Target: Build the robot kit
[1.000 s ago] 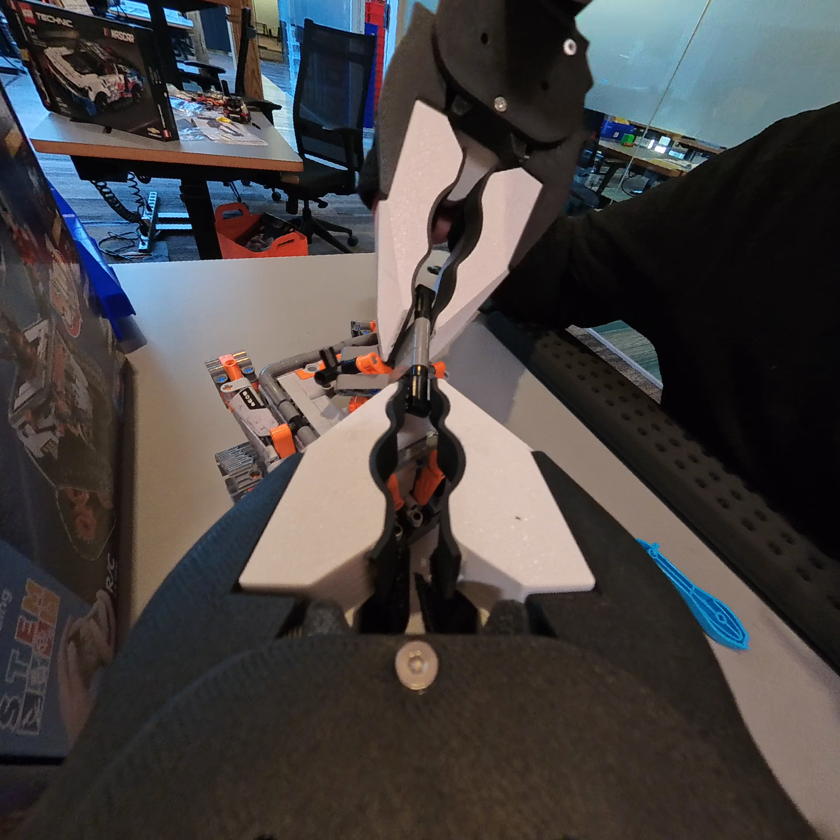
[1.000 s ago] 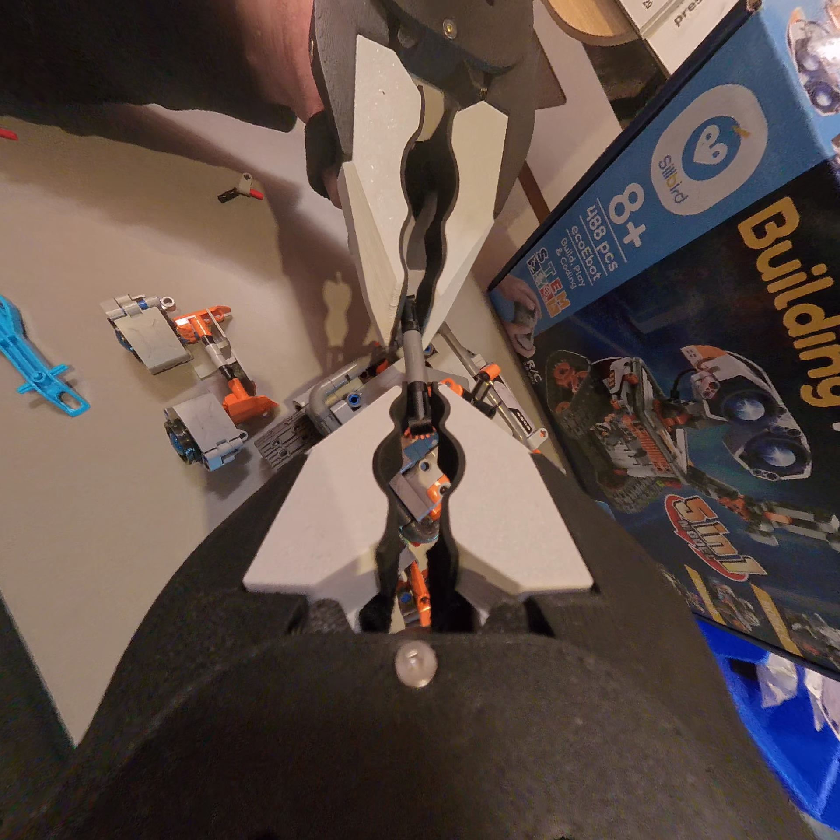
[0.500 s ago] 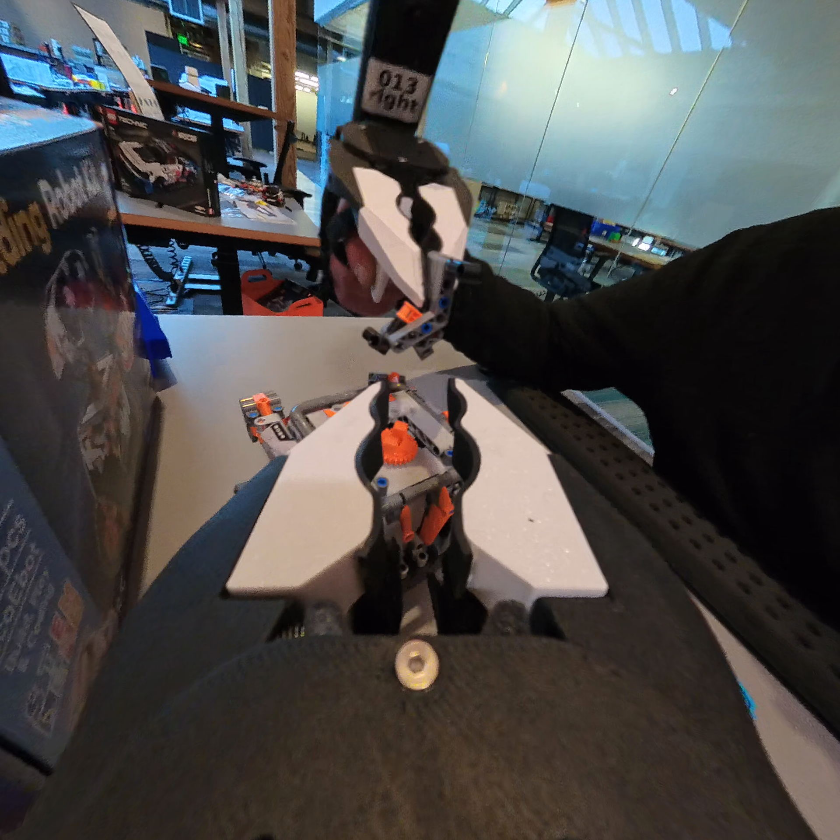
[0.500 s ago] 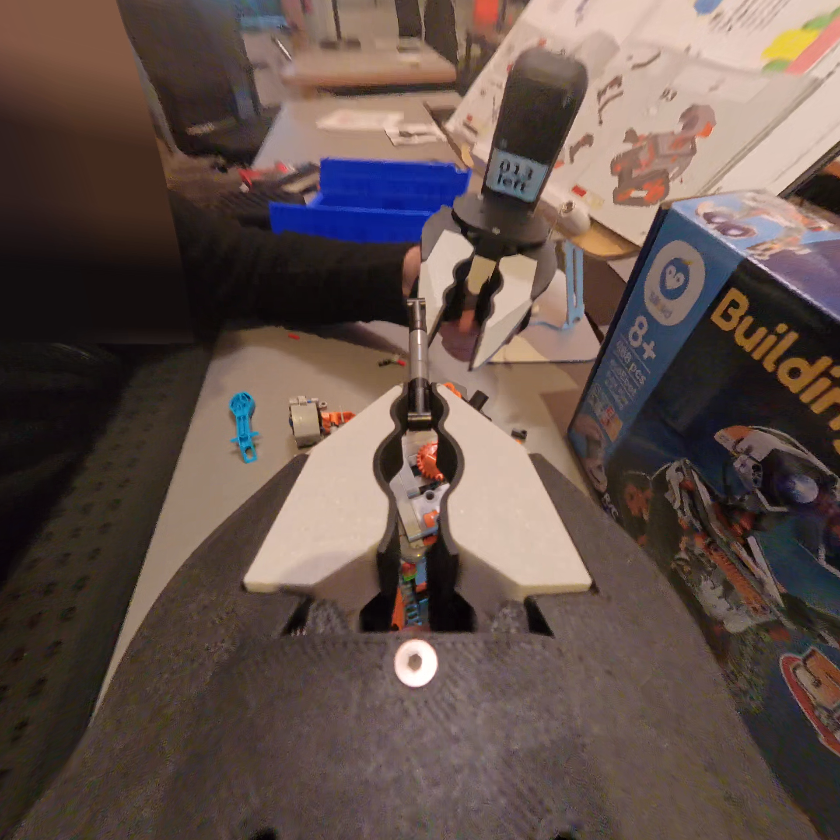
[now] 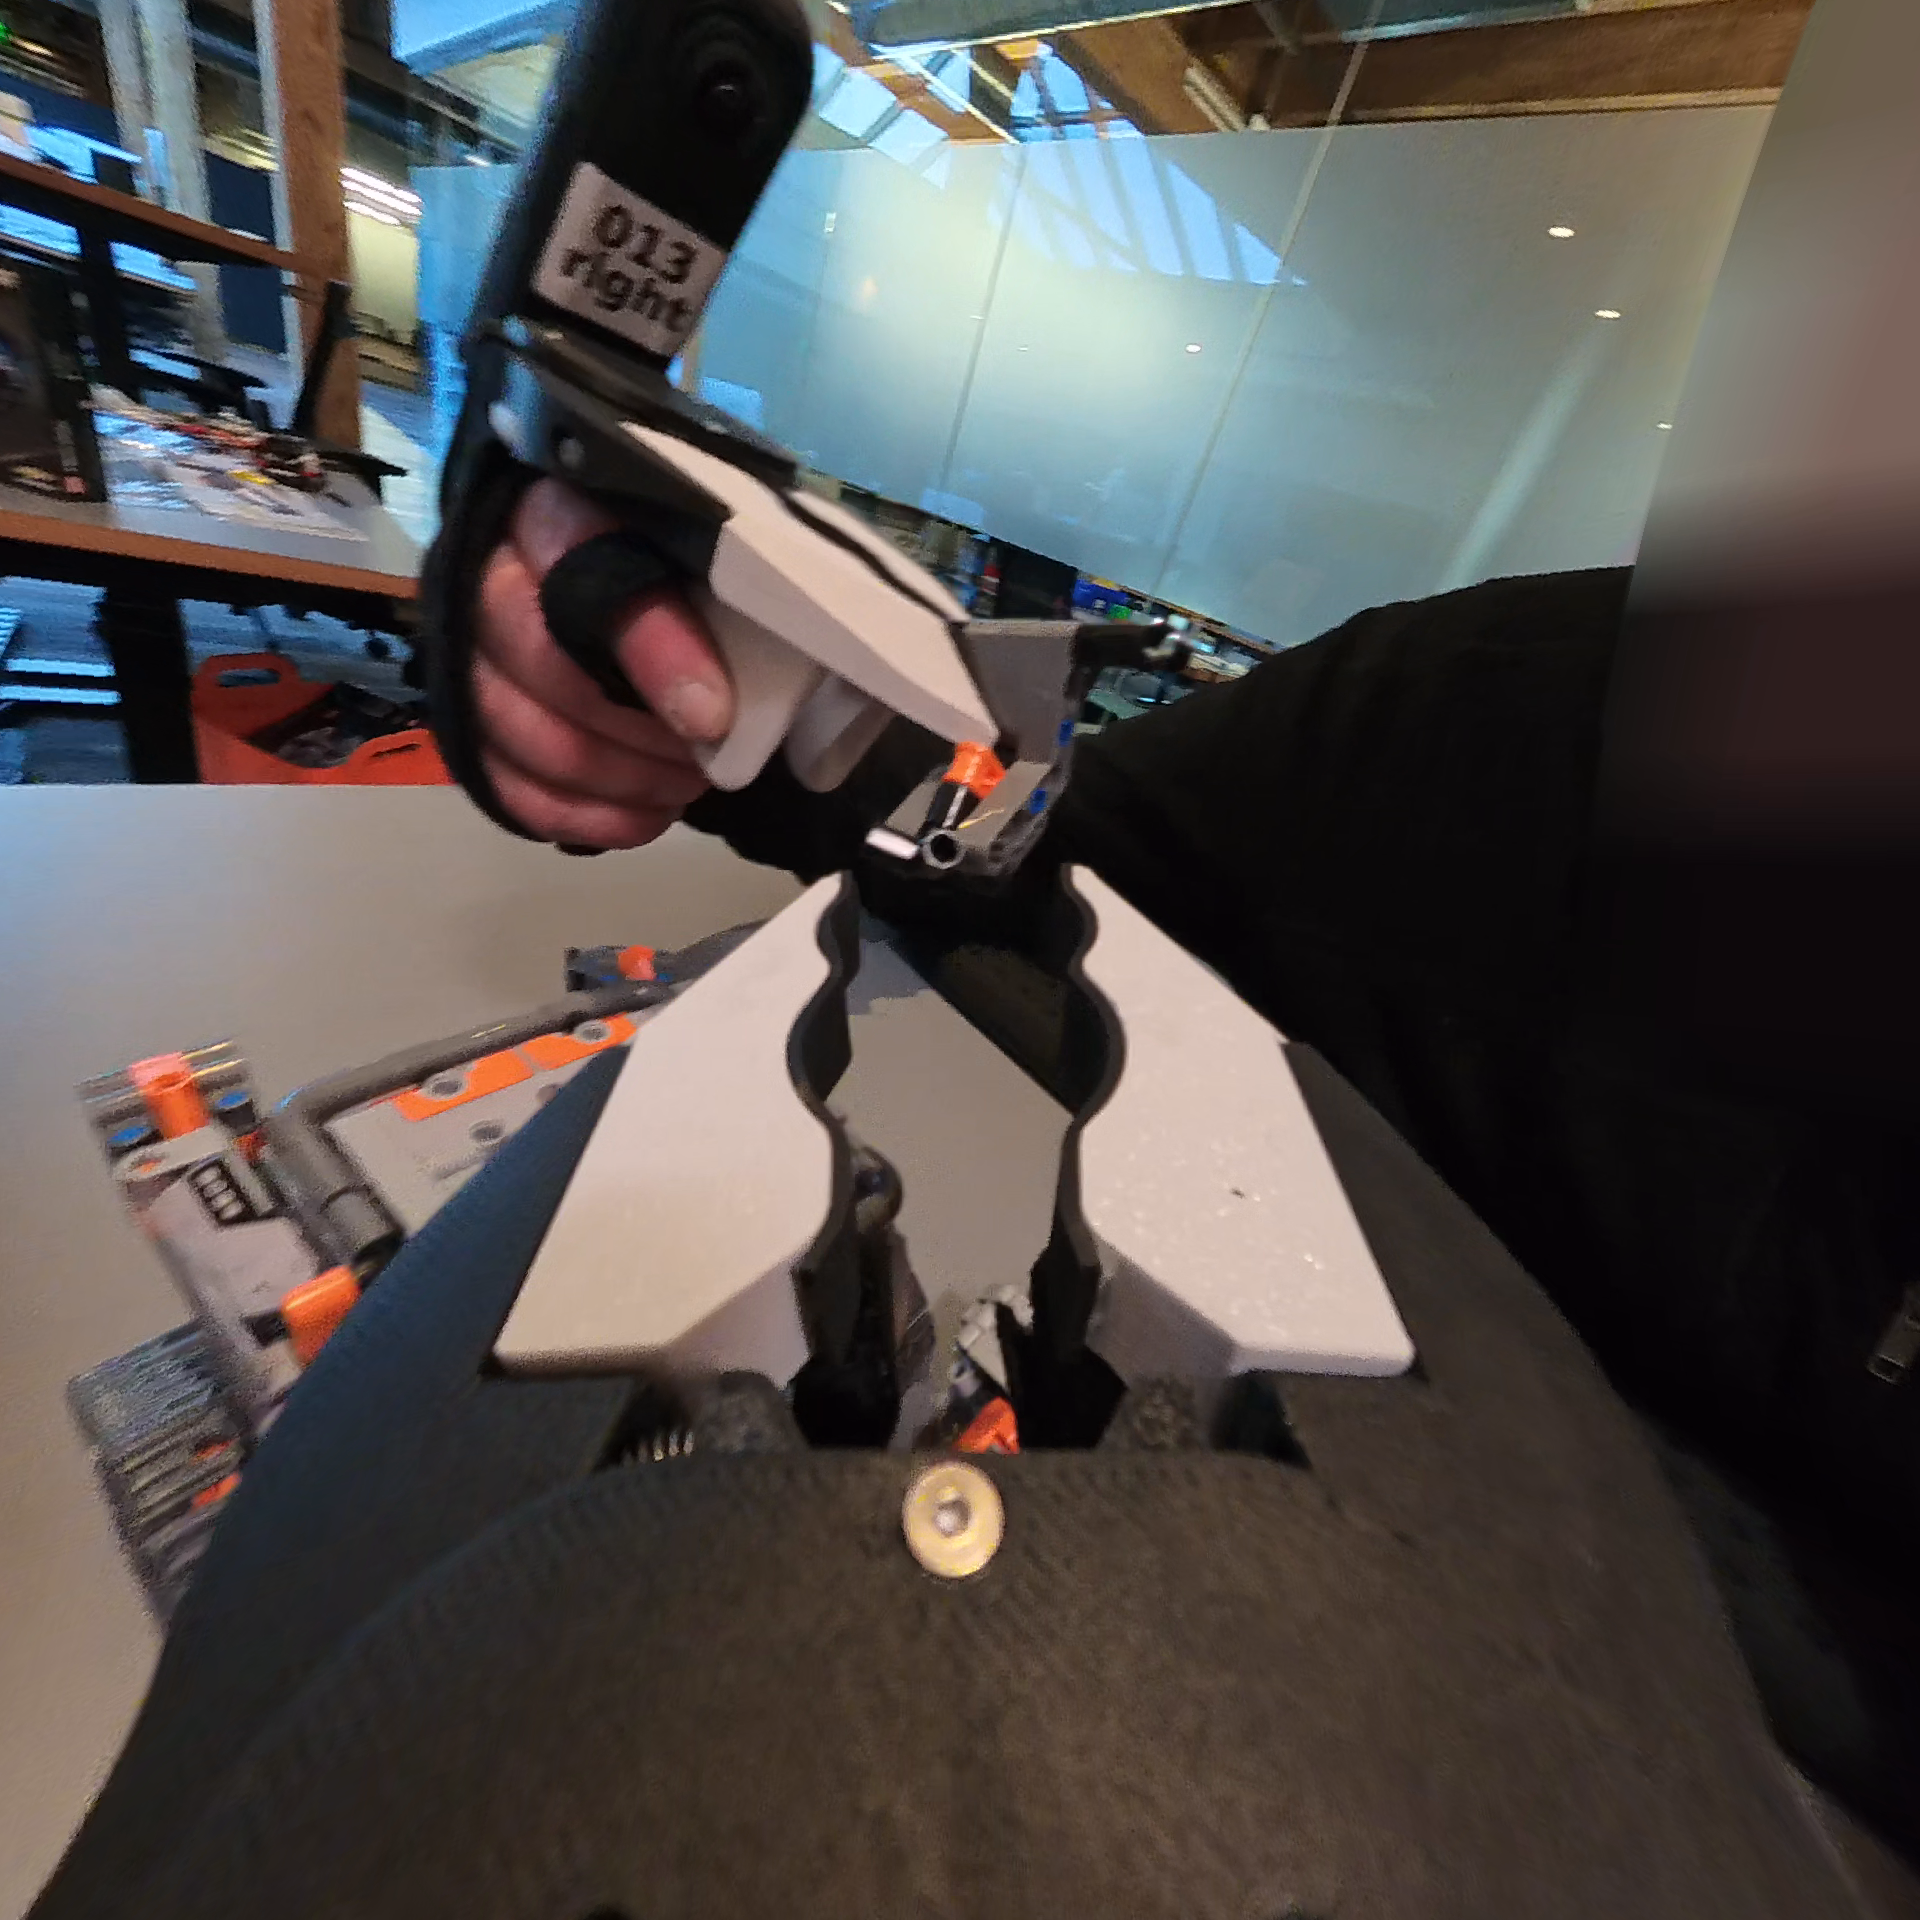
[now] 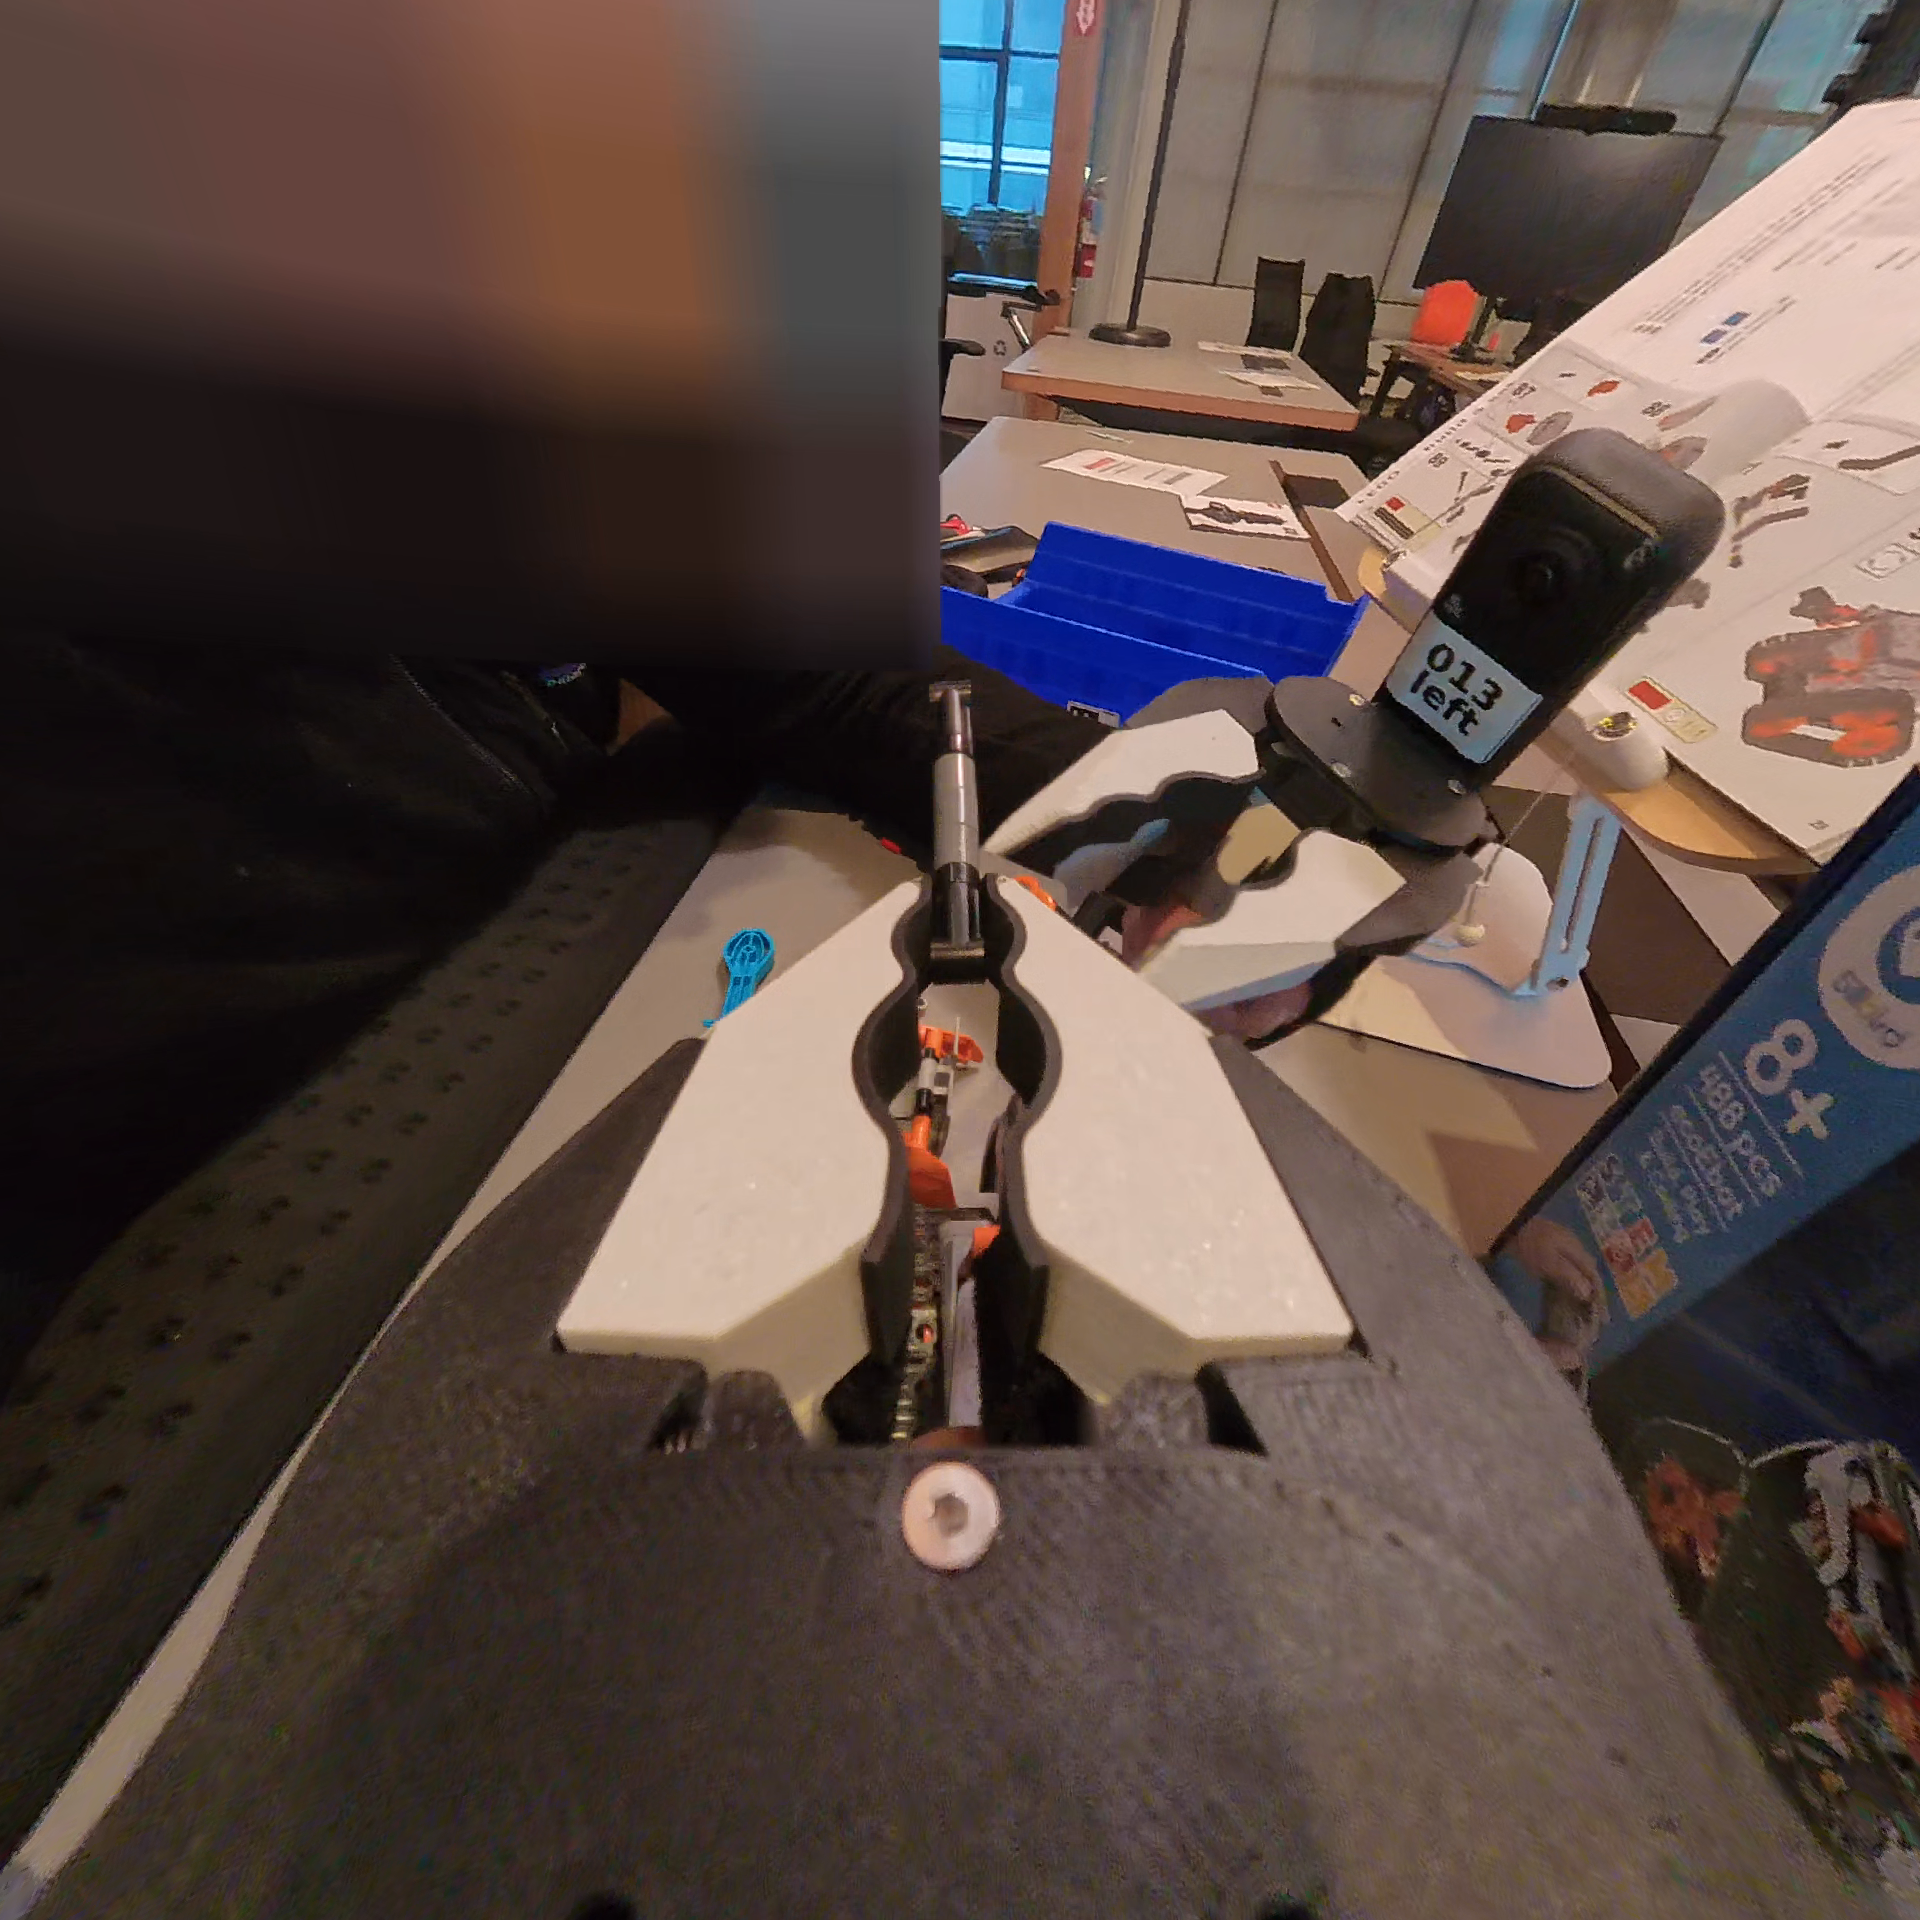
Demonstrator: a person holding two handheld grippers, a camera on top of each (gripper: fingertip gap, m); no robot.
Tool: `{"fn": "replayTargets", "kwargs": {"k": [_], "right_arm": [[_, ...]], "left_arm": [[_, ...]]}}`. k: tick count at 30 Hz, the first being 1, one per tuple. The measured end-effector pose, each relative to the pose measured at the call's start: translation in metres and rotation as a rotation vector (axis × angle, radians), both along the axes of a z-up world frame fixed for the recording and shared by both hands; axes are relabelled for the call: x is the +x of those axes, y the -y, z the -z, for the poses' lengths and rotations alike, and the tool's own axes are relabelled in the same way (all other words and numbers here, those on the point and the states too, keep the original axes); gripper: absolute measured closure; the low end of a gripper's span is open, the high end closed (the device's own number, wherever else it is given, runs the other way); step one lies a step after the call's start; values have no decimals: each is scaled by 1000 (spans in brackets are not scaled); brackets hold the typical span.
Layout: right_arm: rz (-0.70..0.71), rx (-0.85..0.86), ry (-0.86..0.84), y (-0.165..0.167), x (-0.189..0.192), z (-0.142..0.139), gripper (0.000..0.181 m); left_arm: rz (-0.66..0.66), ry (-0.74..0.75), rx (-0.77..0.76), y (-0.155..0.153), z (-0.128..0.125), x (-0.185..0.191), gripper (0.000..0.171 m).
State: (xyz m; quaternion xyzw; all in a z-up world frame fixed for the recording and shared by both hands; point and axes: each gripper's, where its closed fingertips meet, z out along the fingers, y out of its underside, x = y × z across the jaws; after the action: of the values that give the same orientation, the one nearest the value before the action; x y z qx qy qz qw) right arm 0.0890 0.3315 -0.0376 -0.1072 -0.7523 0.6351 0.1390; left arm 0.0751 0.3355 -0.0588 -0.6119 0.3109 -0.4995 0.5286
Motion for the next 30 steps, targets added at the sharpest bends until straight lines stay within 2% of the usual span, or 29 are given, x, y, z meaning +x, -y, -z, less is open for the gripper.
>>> {"fn": "replayTargets", "kwargs": {"k": [3,7,9,14,17,22,30], "right_arm": [[-34,-20,-1,2,5,-2,175],[-63,-22,-7,6,10,-4,175],[-75,-19,-9,7,13,-4,175],[-88,-9,-13,10,16,-4,175],[-92,-7,-18,13,16,-4,175],[-111,0,-19,16,19,-3,175],[-72,4,-25,12,14,-6,174]], "left_arm": [[31,3,13,5,-2,8,136],[32,28,26,5,-5,10,149],[46,33,20,6,-4,13,149],[21,49,-2,1,-5,12,131],[55,56,-4,7,-6,15,129],[105,10,10,15,-1,33,144],[65,18,57,13,-7,27,146]]}}
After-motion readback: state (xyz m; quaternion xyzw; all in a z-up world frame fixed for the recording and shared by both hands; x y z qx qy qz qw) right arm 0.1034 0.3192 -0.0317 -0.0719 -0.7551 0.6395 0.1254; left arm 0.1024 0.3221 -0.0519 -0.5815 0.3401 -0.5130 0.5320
